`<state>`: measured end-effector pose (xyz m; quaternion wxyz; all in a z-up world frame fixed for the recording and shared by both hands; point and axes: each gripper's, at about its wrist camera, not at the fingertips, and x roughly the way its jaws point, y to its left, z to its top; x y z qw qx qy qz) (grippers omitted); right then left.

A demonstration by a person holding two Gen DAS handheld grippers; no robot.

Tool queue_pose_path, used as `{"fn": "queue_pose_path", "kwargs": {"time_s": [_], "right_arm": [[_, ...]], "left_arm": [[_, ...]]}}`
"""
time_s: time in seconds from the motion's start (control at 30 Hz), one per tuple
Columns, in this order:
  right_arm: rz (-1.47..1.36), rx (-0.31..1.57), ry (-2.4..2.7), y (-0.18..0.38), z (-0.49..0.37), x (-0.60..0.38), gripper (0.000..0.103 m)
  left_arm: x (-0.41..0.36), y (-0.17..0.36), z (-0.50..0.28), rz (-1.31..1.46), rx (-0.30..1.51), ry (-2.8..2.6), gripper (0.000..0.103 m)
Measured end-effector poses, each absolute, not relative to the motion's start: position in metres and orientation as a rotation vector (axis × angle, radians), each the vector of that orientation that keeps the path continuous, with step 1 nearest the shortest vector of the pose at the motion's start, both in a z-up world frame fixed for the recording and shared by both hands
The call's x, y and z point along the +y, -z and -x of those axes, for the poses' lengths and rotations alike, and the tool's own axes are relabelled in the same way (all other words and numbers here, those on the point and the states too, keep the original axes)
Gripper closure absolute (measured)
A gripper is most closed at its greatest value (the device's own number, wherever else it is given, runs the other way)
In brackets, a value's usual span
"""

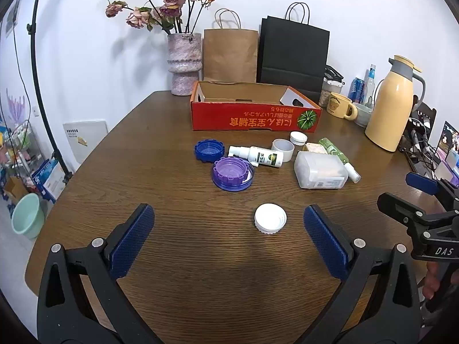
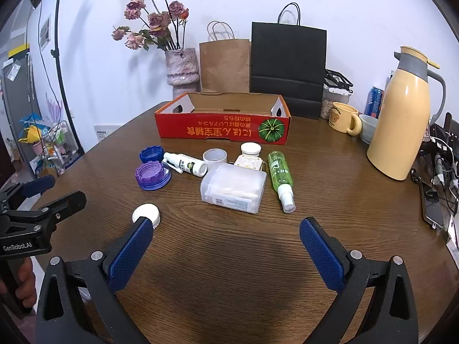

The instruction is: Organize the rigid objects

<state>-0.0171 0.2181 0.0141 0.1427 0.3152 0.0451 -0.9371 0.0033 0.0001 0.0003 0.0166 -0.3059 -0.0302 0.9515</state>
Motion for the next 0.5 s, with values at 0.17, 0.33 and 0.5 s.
{"fn": "queue_pose_path", "kwargs": {"time_s": [0.17,0.33,0.5], "right_arm": [[-0.911,0.129,2.704,-0.0132,0.0181,0.2183,0.0],[-0.911,0.127,2.704,-0.0131,0.0186,0.2186,0.0],[-0.91,0.127,2.704,-0.0129,0.0188,0.2186,0.0]], "left_arm": [[-0.0008,0.0009,-0.002,0.951,-0.101,-2.965,0.0],[0.0003,0.0014,-0.0028,0.942,-0.102,-2.965,0.0],[0.0012,0.0013,-0.0032,0.937,-0.103,-2.963,0.0]]}}
